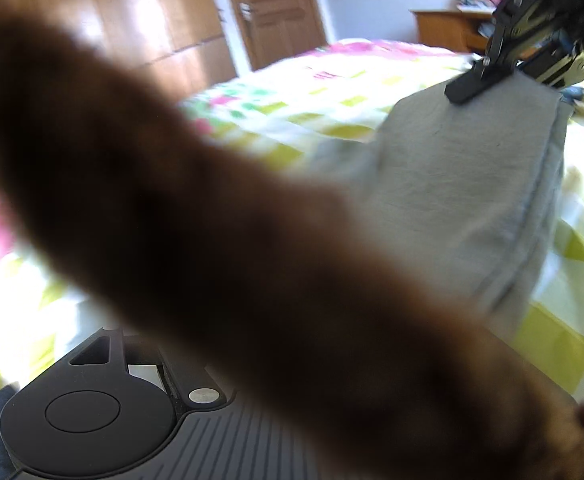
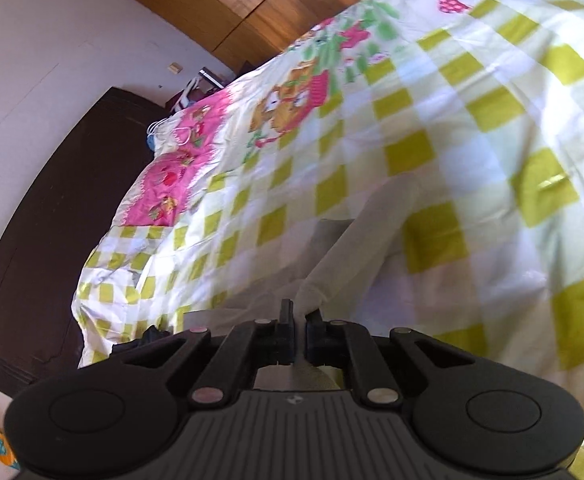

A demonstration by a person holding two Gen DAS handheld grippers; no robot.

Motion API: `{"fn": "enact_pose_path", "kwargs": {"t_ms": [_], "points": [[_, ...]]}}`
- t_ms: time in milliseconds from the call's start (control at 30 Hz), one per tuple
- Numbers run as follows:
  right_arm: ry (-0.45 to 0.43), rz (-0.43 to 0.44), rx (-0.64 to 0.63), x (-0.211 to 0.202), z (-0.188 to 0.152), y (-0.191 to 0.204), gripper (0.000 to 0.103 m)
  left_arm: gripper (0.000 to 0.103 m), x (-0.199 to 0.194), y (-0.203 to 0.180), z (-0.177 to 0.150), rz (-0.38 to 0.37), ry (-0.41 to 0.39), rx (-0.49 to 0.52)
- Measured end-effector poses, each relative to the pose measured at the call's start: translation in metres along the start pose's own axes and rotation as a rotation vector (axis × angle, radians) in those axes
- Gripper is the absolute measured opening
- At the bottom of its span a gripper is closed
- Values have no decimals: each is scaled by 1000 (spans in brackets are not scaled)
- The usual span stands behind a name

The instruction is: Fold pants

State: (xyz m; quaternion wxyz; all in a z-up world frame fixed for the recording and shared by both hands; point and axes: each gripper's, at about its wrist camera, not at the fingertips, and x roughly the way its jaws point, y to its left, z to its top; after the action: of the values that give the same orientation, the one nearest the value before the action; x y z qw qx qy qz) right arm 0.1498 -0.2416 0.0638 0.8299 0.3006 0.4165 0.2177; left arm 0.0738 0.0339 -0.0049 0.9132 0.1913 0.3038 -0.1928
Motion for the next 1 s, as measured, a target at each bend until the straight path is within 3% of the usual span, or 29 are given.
{"fn": "enact_pose_path", "kwargs": {"t_ms": [233,400,533,700,767,1000], "points": [[110,18,-198,70,-5,108,24,72,-16,46,-33,102,15,-32],[225,-7,-324,133,-32,157,24,72,-26,76,-63,80,23,-153],[329,-42,-385,172,-59,177,24,72,-26,86,-78,42,8,-234],[379,-91,-449,196,-79,192,24,72,-28,94,-88,19,-22,-283],[401,-102,-475,199,-84,197,29,72,-31,98,-93,12,-28,-301],[423,-32,-434,192,-84,204,40,72,-52,107,-110,4,-41,-333]]}}
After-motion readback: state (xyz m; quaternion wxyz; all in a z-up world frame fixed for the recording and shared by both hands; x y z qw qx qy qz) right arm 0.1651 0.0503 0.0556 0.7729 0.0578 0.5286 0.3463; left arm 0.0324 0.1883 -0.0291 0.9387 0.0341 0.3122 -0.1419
